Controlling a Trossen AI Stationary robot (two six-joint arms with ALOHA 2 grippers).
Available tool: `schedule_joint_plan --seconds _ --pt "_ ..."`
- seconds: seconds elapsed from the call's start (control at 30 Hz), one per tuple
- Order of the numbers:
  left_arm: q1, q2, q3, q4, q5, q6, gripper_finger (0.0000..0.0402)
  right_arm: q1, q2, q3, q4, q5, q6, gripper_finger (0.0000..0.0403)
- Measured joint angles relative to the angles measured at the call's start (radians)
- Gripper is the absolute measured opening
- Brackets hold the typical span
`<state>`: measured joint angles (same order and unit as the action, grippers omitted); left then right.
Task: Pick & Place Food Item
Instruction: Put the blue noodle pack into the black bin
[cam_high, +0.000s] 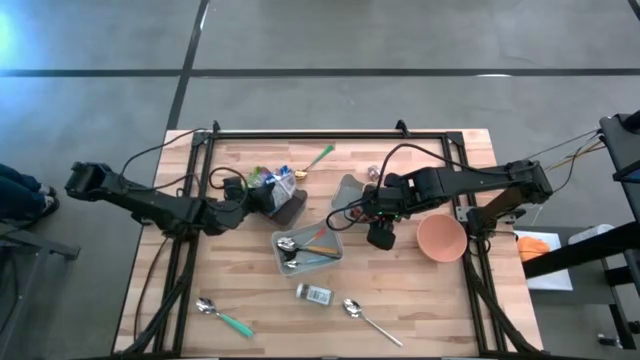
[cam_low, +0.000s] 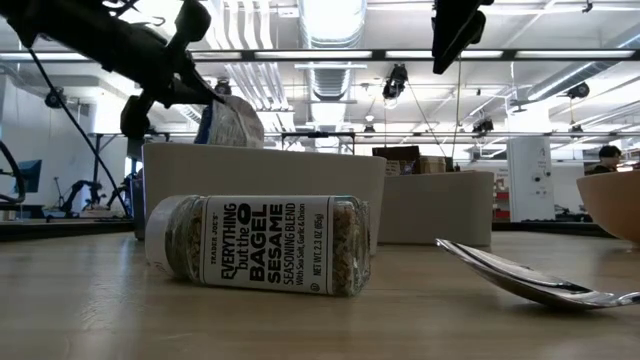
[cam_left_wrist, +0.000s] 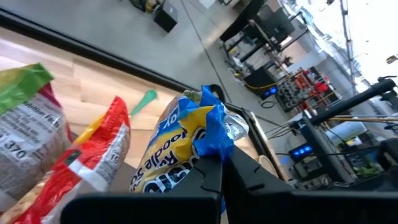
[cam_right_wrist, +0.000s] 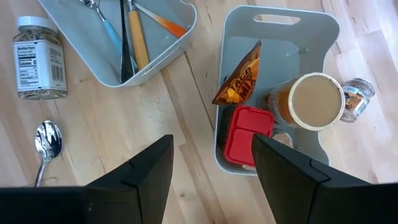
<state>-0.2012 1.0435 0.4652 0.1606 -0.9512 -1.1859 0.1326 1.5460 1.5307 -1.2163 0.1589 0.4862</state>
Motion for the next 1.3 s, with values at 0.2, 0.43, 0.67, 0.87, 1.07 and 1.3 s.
schedule_joint_plan --seconds 0.2,0.43,0.67,0.87,1.07,1.3 --pt "0.0 0.018 0.001 0.001 -0.003 0.03 0.0 0.0 0.0 0.0 0.002 0.0 -0.015 0.0215" --pt "0.0 0.116 0.032 0.032 0.002 0.031 0.0 0.0 0.0 0.0 0.003 0.0 -0.019 0.0215" --pt "0.0 0.183 0.041 0.031 0.012 0.01 0.0 0.0 0.0 0.0 0.003 0.0 -0.016 0.0215" --pt "-0.001 0.213 0.04 0.028 0.049 0.004 0.0 0.0 0.0 0.0 0.006 0.0 -0.015 0.0215" --pt "-0.001 0.217 0.04 -0.023 0.055 0.007 0.0 0.0 0.0 0.0 0.019 0.0 -0.015 0.0215" --pt "-0.001 0.217 0.039 -0.09 0.087 0.005 0.0 0.0 0.0 0.0 0.023 0.0 -0.015 0.0215"
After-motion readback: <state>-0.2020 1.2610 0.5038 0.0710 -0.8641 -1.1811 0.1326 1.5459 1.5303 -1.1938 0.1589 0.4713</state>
